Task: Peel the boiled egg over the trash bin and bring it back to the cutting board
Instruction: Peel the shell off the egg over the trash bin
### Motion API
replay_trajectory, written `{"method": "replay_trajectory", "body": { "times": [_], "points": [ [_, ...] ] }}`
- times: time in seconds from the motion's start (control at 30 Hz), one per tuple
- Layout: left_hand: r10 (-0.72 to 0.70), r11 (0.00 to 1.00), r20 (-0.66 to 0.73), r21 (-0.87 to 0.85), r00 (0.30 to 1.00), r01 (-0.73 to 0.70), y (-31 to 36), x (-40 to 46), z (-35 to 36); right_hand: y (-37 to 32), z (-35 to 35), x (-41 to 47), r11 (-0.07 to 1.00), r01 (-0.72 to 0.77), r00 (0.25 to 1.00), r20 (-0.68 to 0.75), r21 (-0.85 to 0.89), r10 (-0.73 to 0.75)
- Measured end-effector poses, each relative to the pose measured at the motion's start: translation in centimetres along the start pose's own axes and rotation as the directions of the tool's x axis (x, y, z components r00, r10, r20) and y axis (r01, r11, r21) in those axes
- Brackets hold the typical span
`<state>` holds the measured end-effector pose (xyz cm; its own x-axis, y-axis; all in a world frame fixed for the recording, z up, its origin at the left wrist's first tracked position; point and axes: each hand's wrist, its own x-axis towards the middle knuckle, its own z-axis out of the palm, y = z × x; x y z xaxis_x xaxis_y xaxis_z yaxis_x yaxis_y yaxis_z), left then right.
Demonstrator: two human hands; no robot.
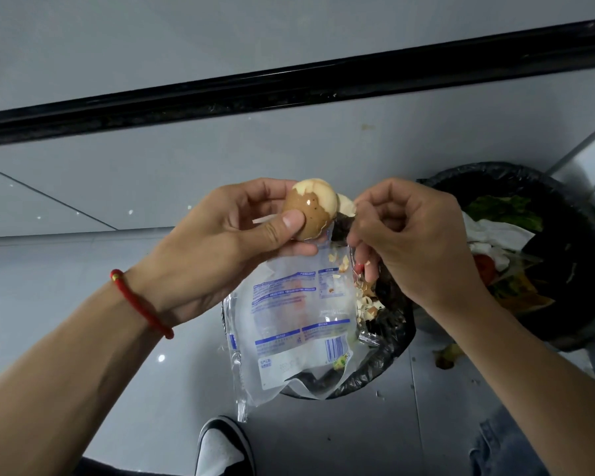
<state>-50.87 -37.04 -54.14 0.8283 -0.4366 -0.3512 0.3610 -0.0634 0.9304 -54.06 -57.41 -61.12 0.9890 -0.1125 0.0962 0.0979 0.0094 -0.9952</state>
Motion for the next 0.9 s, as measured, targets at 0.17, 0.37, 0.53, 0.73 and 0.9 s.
{"method": "replay_trajectory", "body": {
  "times": [0.17, 0.37, 0.53, 0.73, 0.9],
  "points": [
    [-0.056, 0.976, 0.06, -0.209, 0.997, 0.067, 0.3, 0.1, 0.1, -0.2, -0.6, -0.2, 0.997, 0.056, 0.998, -0.003, -0.062, -0.056],
    [-0.088, 0.906, 0.124, -0.403, 0.988, 0.132, 0.3, 0.4, 0.4, -0.9, -0.7, -0.6, 0.983, 0.165, 0.986, 0.033, -0.078, -0.163],
    [-0.061, 0.929, 0.067, -0.36, 0.996, 0.081, -0.4, 0.4, 0.5, -1.3, -1.0, -0.8, 0.973, 0.203, 0.979, 0.034, -0.112, -0.2],
    [-0.007, 0.939, 0.075, -0.343, 0.997, 0.032, 0.0, 0.2, 0.3, -1.0, -2.1, -0.4, 0.947, 0.164, 0.986, 0.051, -0.274, -0.156],
    [-0.036, 0.93, 0.033, -0.364, 0.999, 0.046, 0.2, 0.2, 0.3, -0.2, -3.2, -0.3, 0.881, 0.18, 0.983, 0.094, -0.437, -0.155]
  ]
}}
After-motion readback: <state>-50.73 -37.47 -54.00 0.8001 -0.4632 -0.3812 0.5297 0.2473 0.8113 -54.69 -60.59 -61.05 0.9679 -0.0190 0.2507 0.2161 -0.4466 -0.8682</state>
